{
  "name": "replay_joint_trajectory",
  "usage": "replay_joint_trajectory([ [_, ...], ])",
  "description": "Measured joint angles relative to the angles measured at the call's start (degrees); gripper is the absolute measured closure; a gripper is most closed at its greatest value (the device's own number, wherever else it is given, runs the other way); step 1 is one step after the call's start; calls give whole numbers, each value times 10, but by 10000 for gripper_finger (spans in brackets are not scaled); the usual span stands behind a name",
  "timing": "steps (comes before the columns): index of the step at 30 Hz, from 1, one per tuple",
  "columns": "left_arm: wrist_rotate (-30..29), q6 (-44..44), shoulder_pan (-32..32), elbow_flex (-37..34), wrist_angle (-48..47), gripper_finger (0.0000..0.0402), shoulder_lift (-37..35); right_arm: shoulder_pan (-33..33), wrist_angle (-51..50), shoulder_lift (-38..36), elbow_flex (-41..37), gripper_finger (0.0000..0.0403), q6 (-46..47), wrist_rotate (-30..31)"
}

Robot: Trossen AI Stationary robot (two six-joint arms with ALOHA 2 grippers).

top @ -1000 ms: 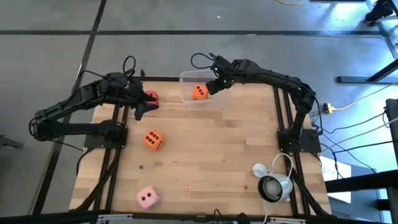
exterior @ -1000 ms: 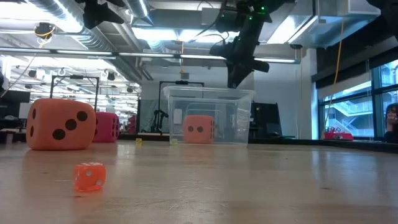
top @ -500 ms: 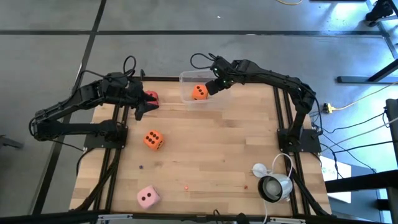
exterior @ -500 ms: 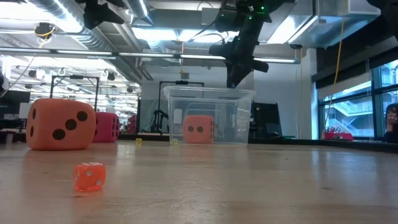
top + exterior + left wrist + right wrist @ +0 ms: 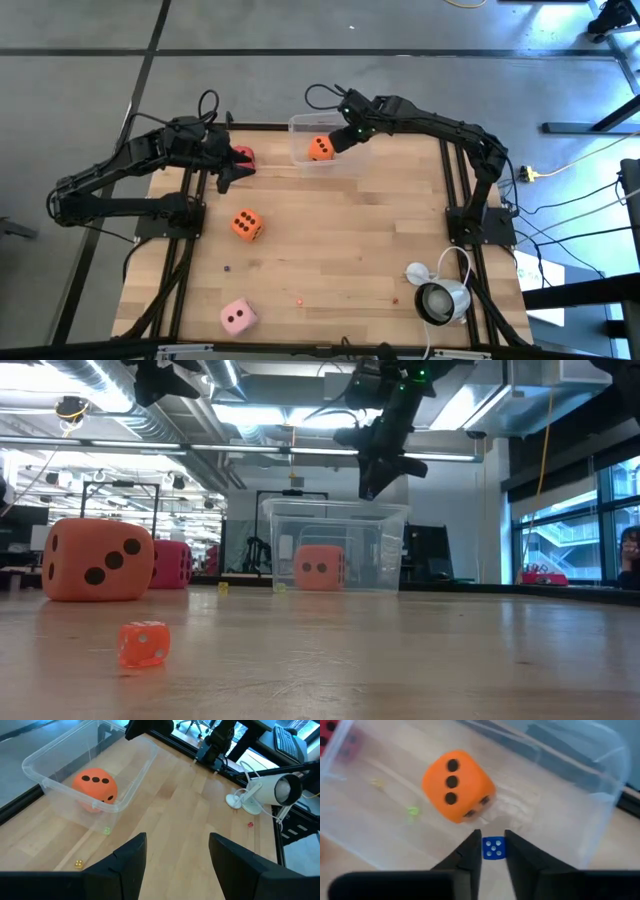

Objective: Pick & Place Dice
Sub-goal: Put the small blue dice into the transparent bin, then put the small red dice into the transparent bin

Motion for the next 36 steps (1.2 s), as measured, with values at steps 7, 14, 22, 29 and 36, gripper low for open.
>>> replay_joint_trajectory([
  [7, 0, -1, 0, 0, 0, 192, 0, 0, 3, 0, 0, 179, 3, 1],
  [14, 0, -2, 0, 0, 0, 192, 0, 0, 7, 0, 0, 117, 13, -6],
  [22, 0, -2, 0, 0, 0, 192, 0, 0, 6, 0, 0, 127, 5, 4],
  [29, 2, -2, 0, 0, 0, 192, 0, 38, -40, -45, -1, 150, -40, 8],
  [36, 2, -1, 0, 0, 0, 192, 0, 134, -162, -109, -1, 172, -79, 7],
])
